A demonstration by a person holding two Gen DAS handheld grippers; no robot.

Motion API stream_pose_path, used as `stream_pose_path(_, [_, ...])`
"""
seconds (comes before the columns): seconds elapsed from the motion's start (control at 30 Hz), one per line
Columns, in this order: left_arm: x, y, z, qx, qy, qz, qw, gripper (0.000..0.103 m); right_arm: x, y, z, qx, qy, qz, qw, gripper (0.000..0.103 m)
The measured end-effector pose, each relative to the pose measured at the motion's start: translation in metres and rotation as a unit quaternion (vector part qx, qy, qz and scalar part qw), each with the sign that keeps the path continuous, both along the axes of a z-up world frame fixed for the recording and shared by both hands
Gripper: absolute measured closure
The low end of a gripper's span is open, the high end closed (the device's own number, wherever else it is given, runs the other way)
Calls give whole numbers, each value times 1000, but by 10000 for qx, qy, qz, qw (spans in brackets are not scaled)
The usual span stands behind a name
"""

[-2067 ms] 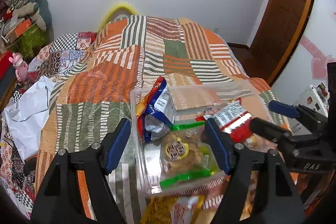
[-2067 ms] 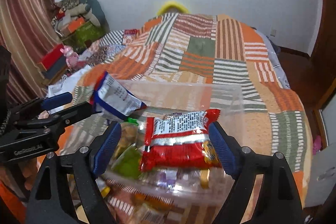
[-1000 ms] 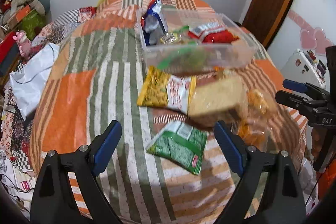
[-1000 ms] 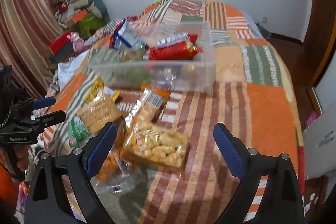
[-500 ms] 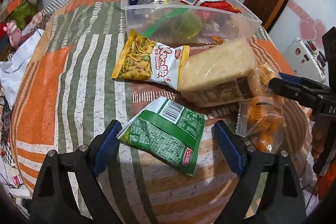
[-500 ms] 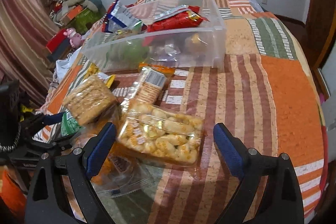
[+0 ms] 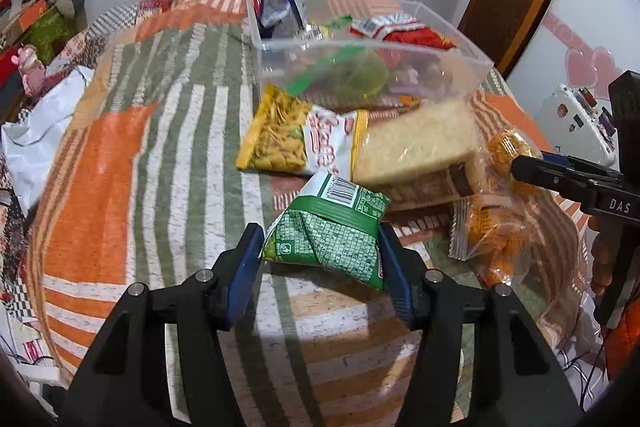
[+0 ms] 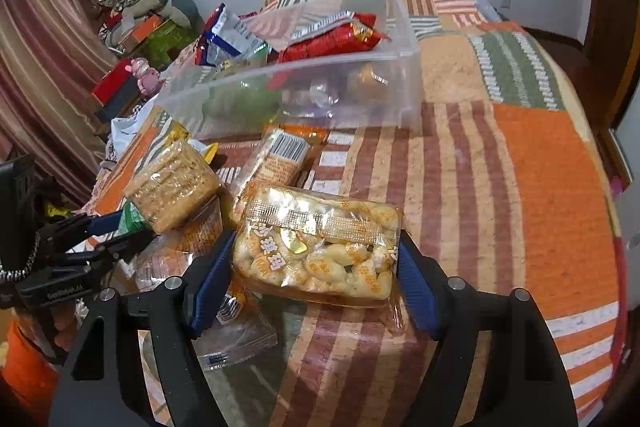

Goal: Organize snacks
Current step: 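Grasp the green snack packet with the left tool while the right tool grasps the cracker pack, then lower the green packet and cracker pack into the clear box and open both tools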

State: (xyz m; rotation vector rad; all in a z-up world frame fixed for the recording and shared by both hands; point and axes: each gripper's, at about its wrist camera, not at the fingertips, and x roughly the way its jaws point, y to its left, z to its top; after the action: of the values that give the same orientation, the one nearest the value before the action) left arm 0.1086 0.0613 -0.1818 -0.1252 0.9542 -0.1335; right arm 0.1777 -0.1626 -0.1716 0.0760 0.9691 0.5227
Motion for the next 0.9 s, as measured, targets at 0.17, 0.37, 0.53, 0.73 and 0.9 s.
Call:
stream_pose_path(0.17, [1, 6, 20, 13, -249, 103, 9996, 46, 3, -8, 16, 94, -172, -117, 9997, 30])
stream_pose_path(0.37, [13, 13, 41, -75, -517, 219, 9984, 46, 11, -6, 38, 191, -454, -190, 9986, 30])
stream_pose_path(0.53, [25, 13, 58, -117, -746, 282, 9967, 46, 23, -2, 53, 247, -674, -218, 9972, 30])
stream_pose_path(0.73, [45, 12, 76, -102, -955, 302, 9949, 46, 40, 5, 66, 271, -894, -202, 9954, 30])
stream_pose_path(0.9, [65, 10, 82, -28, -1029, 305, 9942, 46, 57, 10, 71, 293, -988, -201, 9945, 30])
